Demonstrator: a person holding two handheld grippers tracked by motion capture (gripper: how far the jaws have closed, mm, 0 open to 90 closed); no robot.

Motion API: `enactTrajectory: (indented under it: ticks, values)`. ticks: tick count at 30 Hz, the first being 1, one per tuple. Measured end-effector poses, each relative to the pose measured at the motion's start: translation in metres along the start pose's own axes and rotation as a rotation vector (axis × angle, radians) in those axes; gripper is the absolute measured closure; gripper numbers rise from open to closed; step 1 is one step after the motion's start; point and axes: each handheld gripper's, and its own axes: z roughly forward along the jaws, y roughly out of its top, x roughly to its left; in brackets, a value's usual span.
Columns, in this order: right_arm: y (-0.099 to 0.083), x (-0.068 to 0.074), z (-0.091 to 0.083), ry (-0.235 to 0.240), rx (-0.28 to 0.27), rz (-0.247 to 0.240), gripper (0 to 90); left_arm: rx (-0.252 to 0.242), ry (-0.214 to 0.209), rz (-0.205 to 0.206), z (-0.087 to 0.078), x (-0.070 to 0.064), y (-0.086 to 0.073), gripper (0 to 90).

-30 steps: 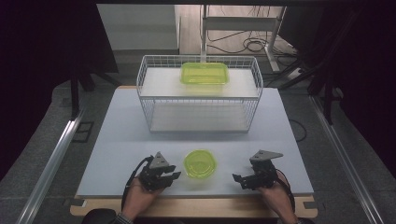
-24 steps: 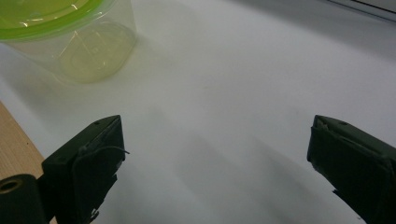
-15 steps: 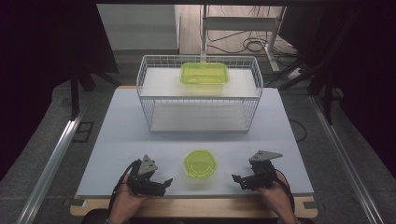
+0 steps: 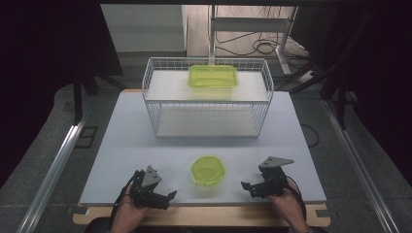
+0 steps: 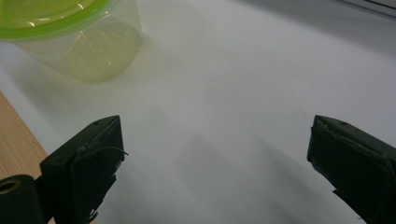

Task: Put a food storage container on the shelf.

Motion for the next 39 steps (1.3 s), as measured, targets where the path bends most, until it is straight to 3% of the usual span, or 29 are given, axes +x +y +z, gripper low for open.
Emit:
enactTrajectory:
  ticks: [9, 14, 26, 34, 39]
  values:
    - [0.002, -0.002, -0.003, 0.013, -0.035, 0.025, 2.9, -0.003, 0.022, 0.012, 0.000, 0.000, -0.001, 0.2]
    - [0.006, -0.001, -0.003, 0.041, -0.053, 0.041, 2.9, -0.003, 0.029, 0.009, -0.001, 0.001, -0.001, 0.7]
    - [0.031, 0.004, -0.005, 0.130, -0.038, 0.089, 3.5, -0.011, 0.034, -0.003, -0.006, 0.005, -0.002, 1.5]
    - [0.041, 0.009, -0.002, 0.131, -0.013, 0.085, 17.0, -0.006, 0.039, -0.001, -0.006, 0.005, -0.002, 1.8]
    - [0.048, 0.008, -0.002, 0.158, -0.032, 0.113, 24.2, -0.001, 0.044, 0.006, -0.008, 0.004, -0.003, 1.9]
